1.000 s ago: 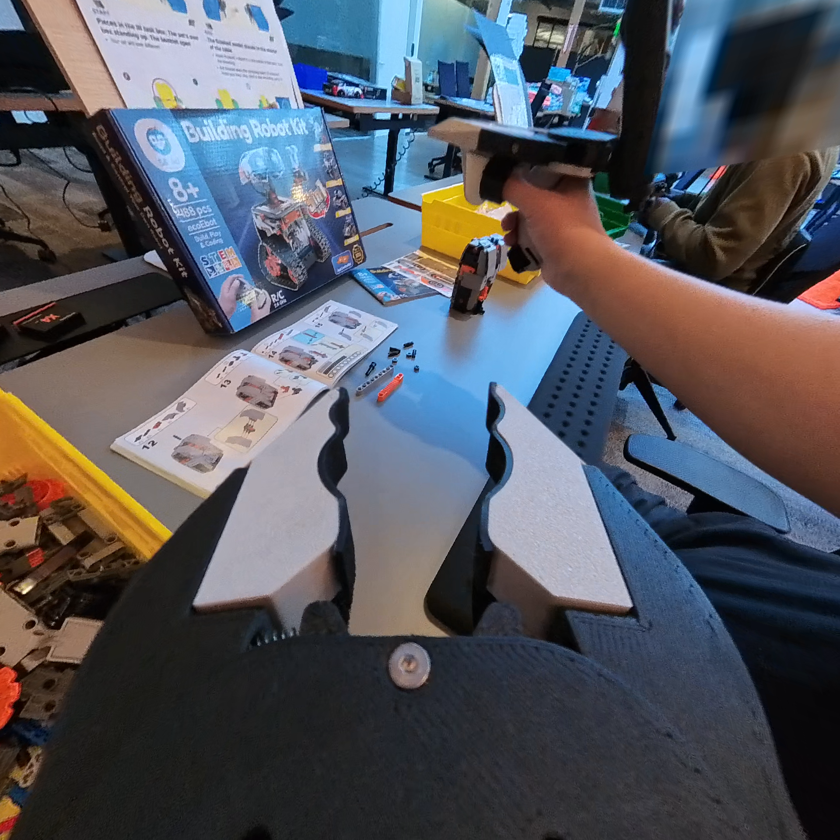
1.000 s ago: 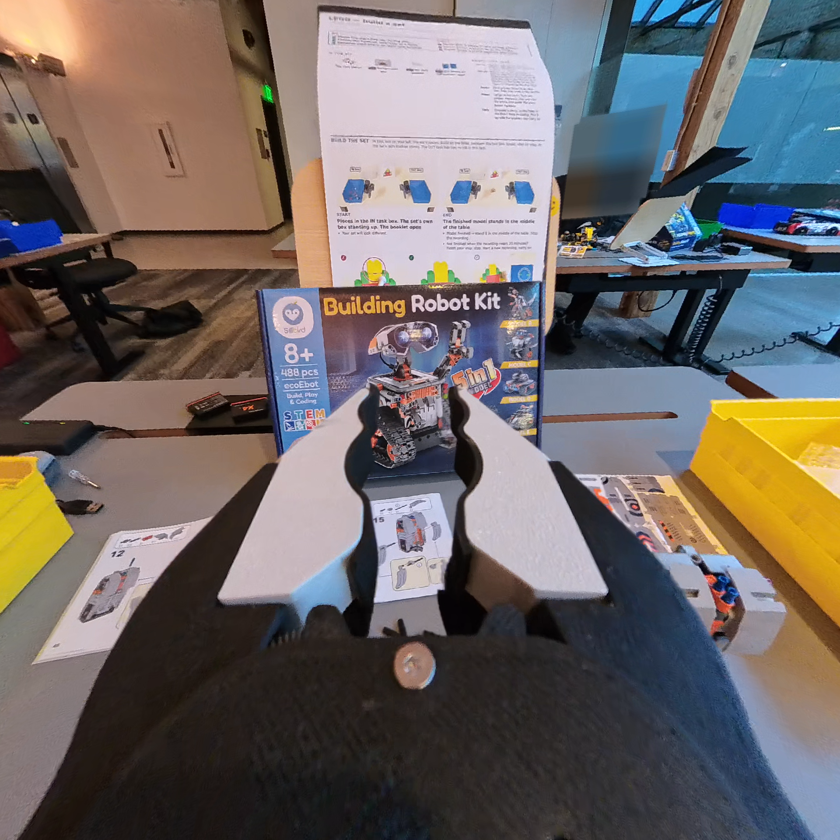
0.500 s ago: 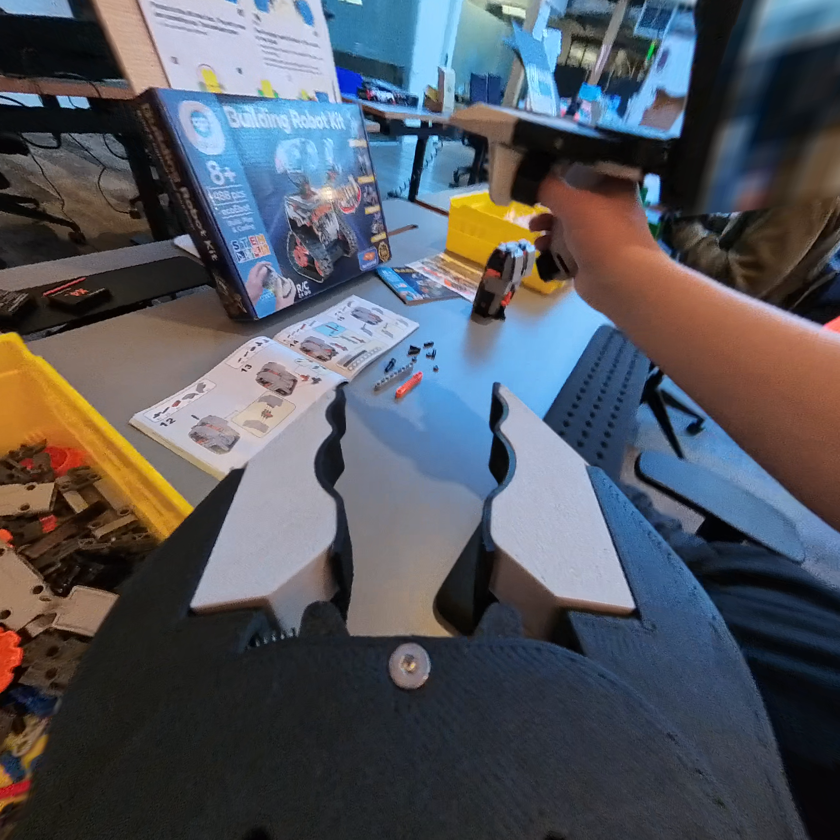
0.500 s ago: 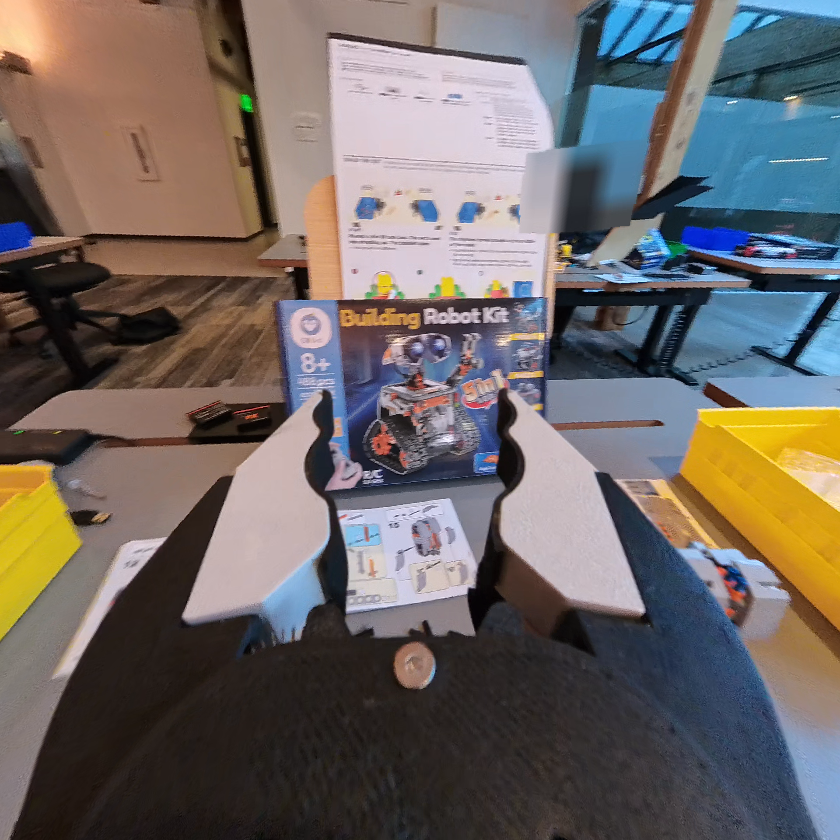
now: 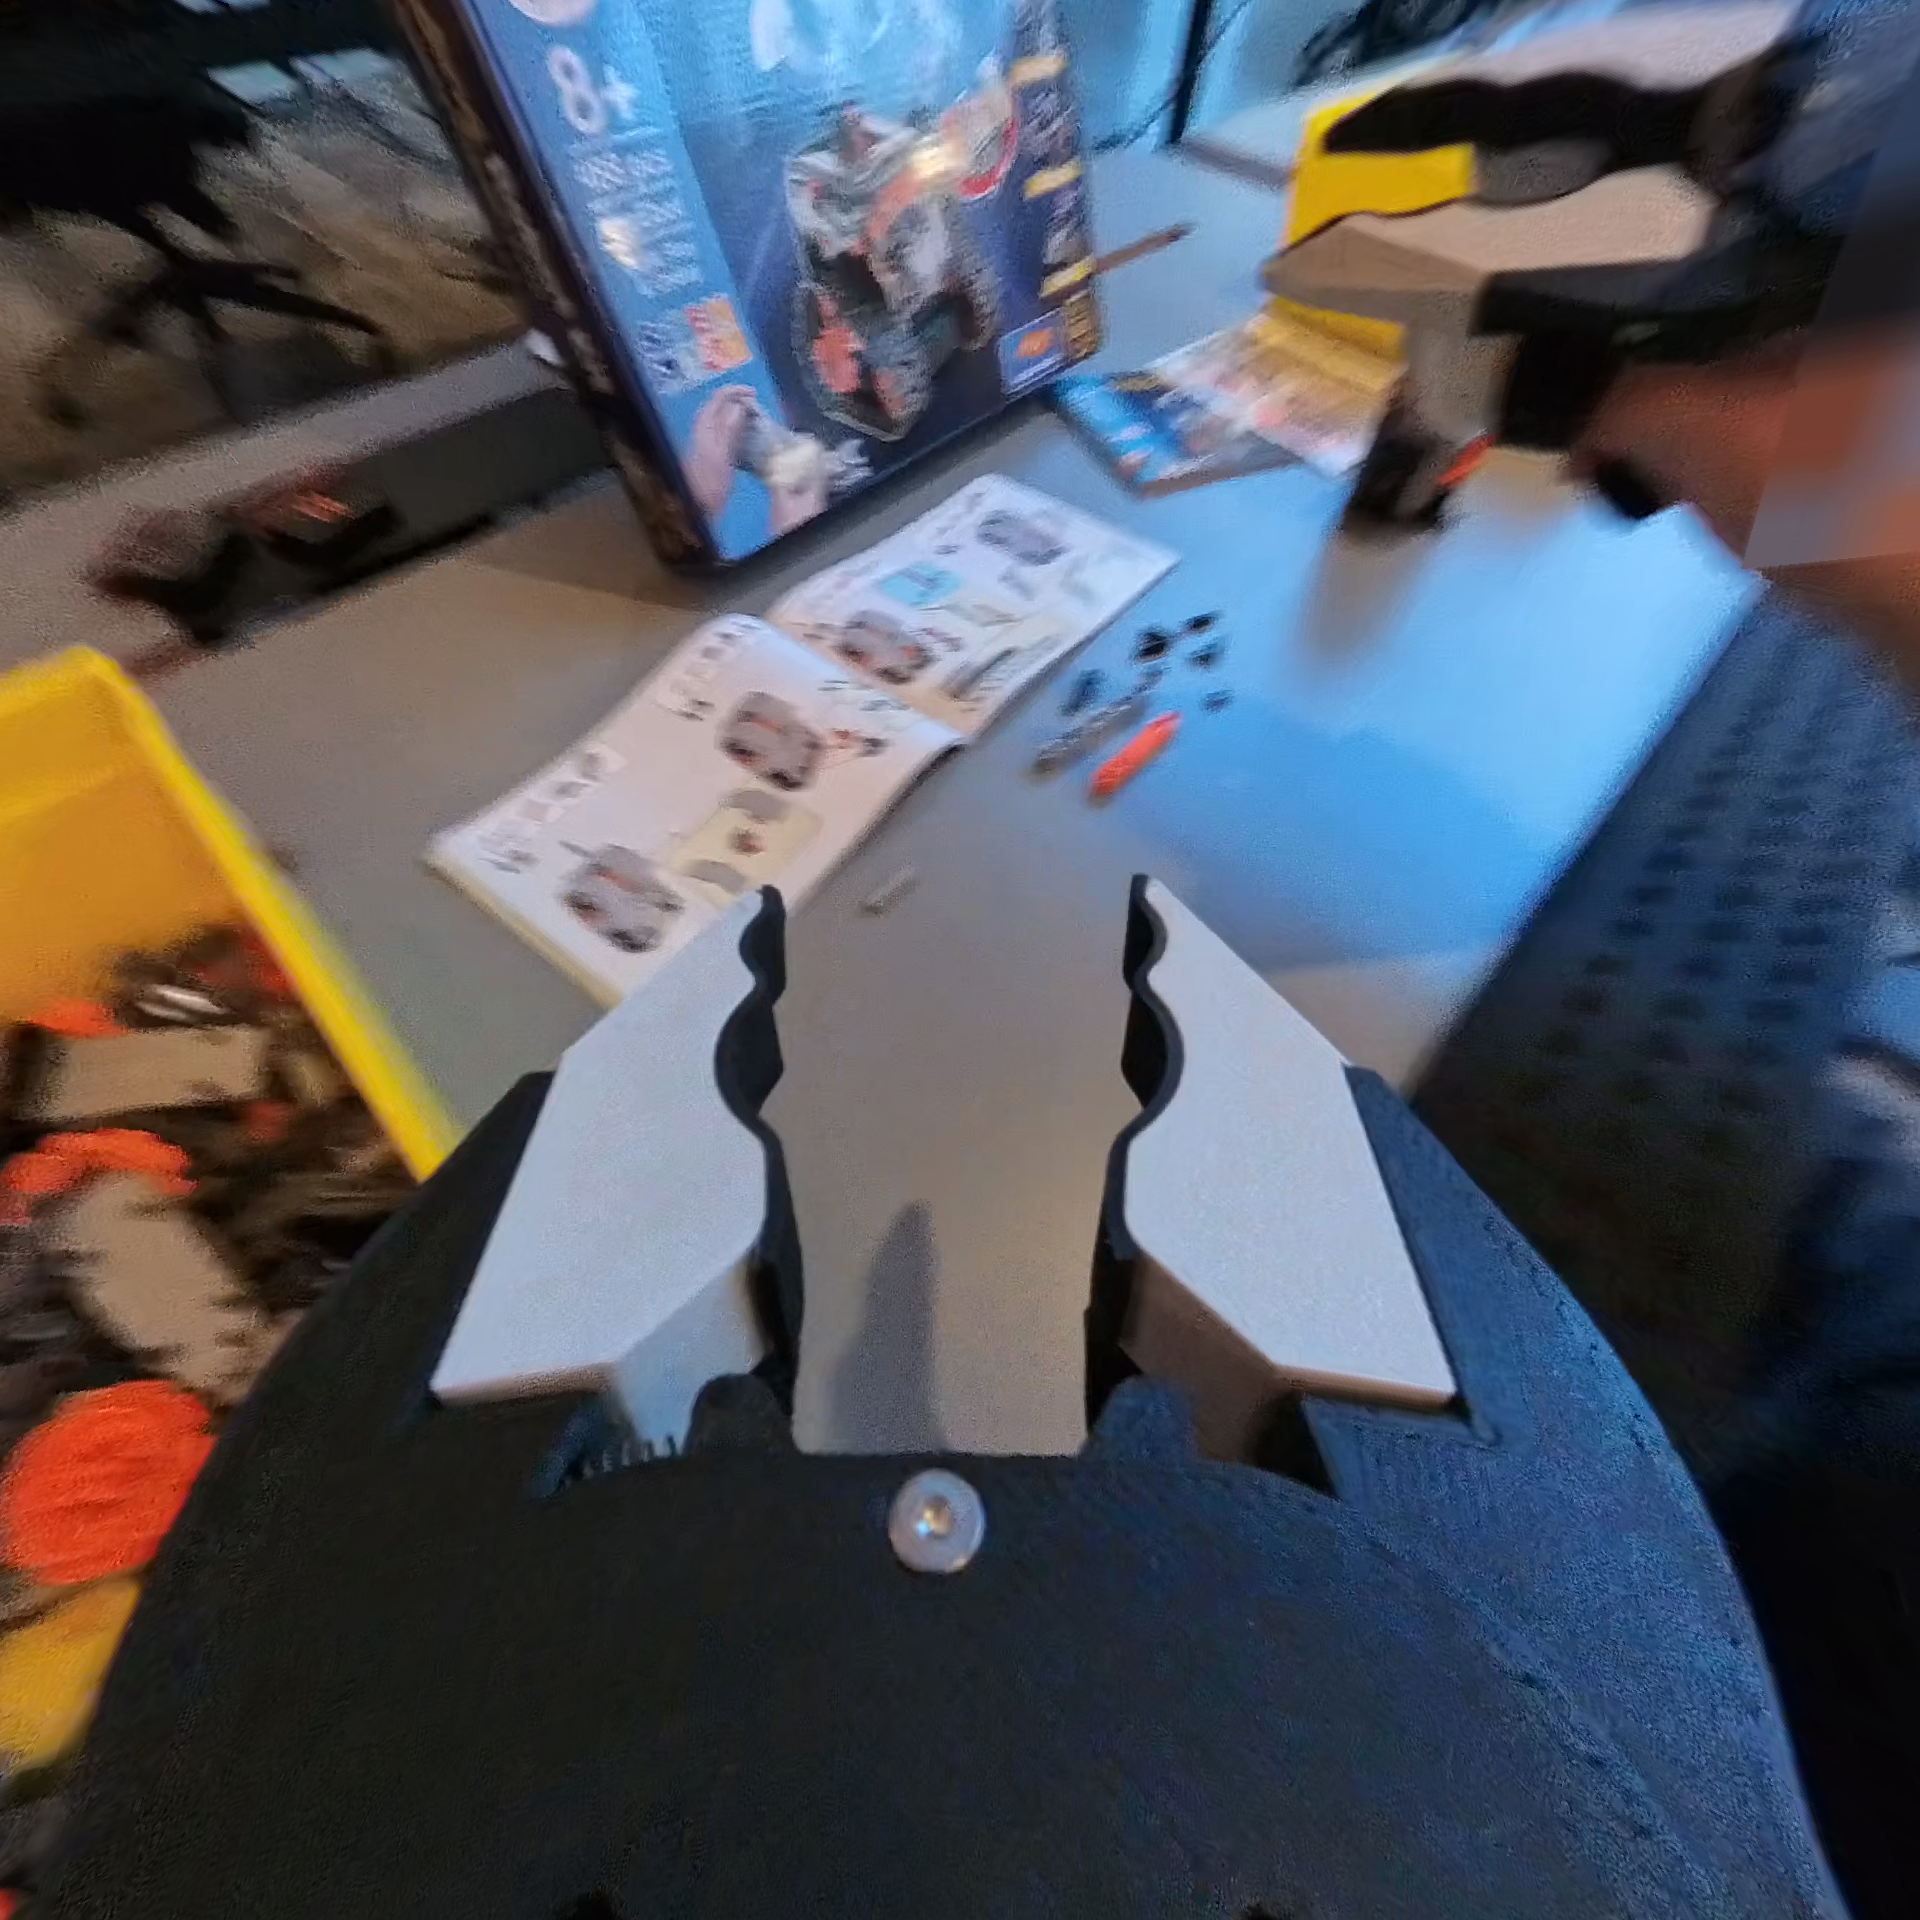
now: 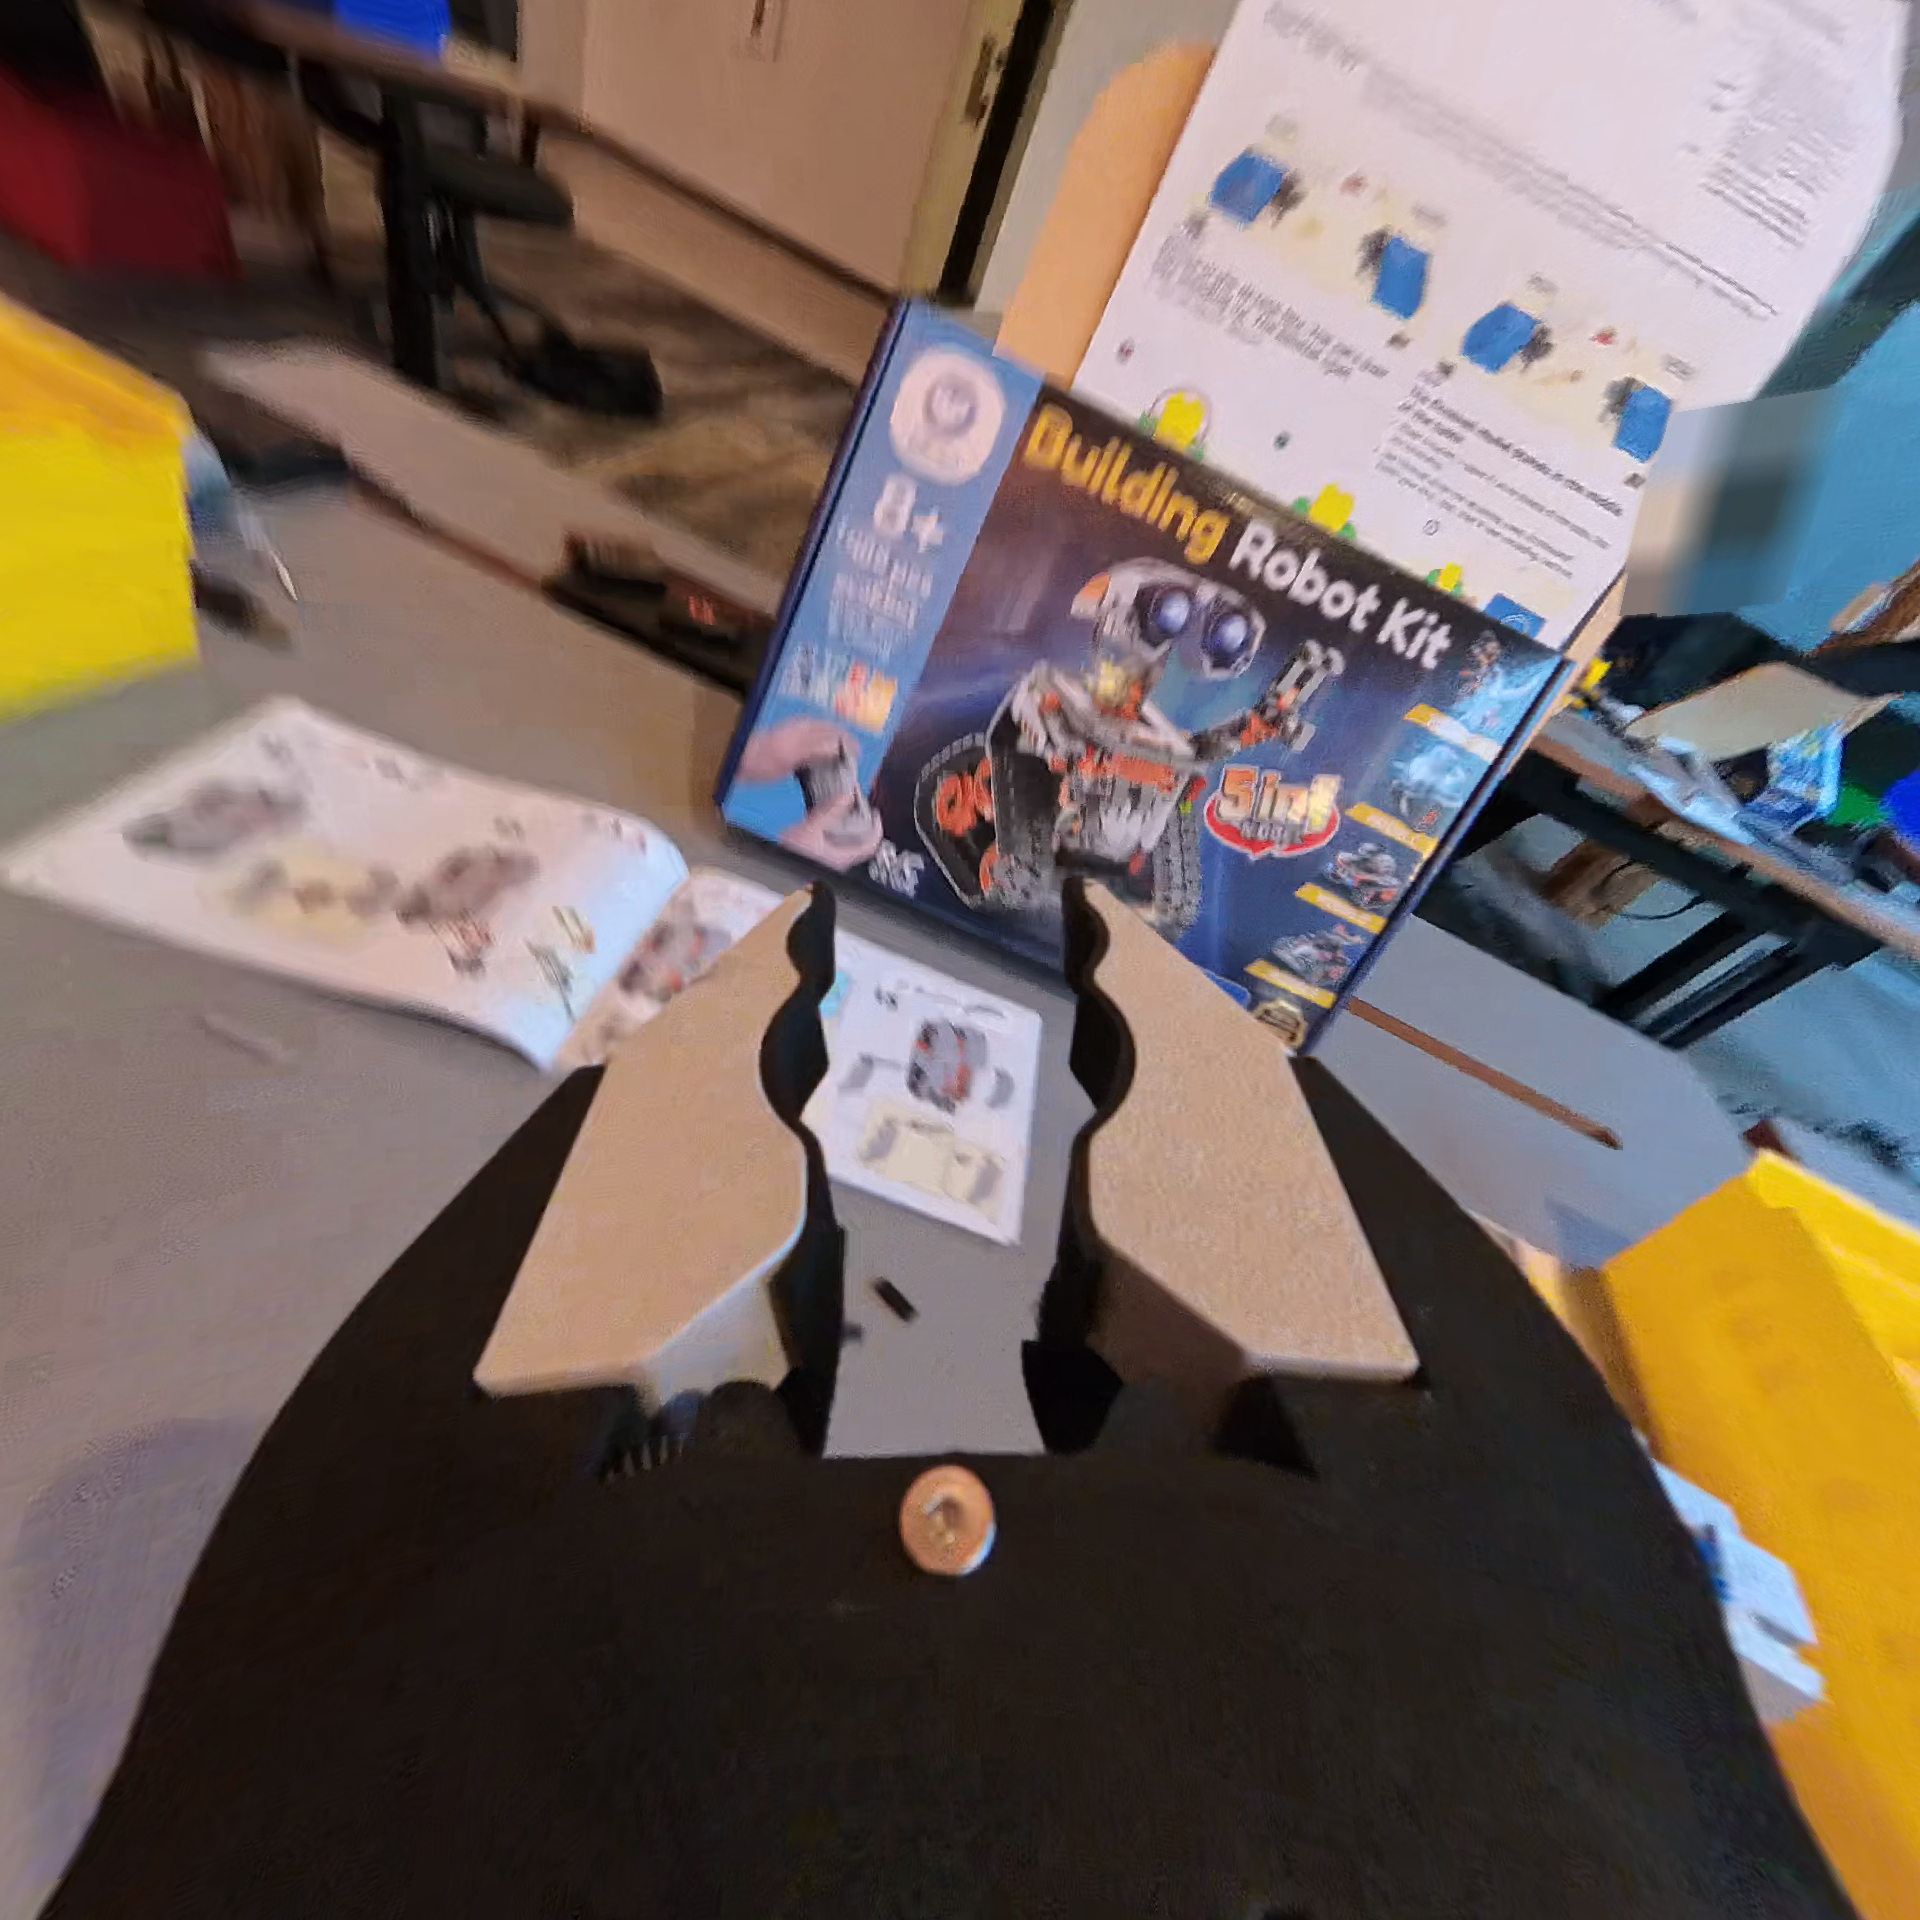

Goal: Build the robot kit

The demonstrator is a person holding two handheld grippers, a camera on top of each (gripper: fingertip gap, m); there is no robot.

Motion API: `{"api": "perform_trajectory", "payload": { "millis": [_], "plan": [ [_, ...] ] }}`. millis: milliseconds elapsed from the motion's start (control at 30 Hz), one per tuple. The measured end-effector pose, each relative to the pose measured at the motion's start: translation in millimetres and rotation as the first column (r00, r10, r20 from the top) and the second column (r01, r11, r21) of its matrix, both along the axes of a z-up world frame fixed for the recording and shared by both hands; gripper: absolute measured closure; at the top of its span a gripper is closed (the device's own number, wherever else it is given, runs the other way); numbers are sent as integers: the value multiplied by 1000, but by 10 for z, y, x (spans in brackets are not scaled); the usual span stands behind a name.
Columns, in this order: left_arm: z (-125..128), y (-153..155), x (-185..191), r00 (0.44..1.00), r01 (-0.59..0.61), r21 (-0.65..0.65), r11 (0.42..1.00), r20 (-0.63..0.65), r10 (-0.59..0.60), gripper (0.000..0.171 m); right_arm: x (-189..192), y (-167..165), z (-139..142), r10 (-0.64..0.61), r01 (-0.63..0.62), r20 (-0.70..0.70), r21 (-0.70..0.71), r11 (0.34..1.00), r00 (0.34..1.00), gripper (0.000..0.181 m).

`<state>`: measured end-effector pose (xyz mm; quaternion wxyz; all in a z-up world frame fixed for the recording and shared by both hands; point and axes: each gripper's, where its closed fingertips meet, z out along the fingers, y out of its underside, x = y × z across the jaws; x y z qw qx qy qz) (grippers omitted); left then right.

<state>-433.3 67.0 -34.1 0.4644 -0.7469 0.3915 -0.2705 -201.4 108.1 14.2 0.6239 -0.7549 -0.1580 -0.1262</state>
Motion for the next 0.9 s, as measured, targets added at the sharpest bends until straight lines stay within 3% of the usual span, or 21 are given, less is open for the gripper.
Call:
{"api": "perform_trajectory", "payload": {
  "millis": [100, 167, 300, 400, 467, 567, 700, 800, 900],
  "plan": [
    [-73, 188, 124, 975, -81, 243, 967, -181, 127, 102, -16, 2, -424, 57, -46, 138, -81, 996, 989, 138],
    [-117, 197, 255, 957, -83, 310, 947, -239, 162, 104, -72, 2, -676, 107, -86, 163, -133, 987, 981, 137],
    [-411, 213, 427, 915, -69, 301, 951, -360, 181, 91, -183, 9, -983, 199, -168, 155, -191, 967, 968, 137],
    [-704, 260, 511, 876, -52, 262, 964, -451, 170, 83, -160, 59, -1062, 229, -208, 100, -185, 960, 968, 138],
    [-794, 326, 482, 846, -59, 279, 958, -495, 196, 86, -64, 117, -1082, 223, -206, 81, -181, 962, 971, 138],
    [-798, 255, 575, 904, -56, 205, 977, -404, 137, 97, 73, 158, -1058, 207, -199, 31, -166, 966, 978, 138],
    [-569, 4, 486, 990, -51, 49, 997, -132, 57, 110, 140, 69, -944, 218, -218, -18, -104, 970, 976, 139],
    [-309, -64, 27, 993, -110, -31, 993, 34, 111, 103, 128, -22, -902, 249, -250, -22, -73, 966, 968, 144],
    [-27, -113, -583, 982, -136, -95, 986, 119, 147, 120, 162, -26, -838, 252, -254, -43, -39, 966, 967, 147]
  ]
}}
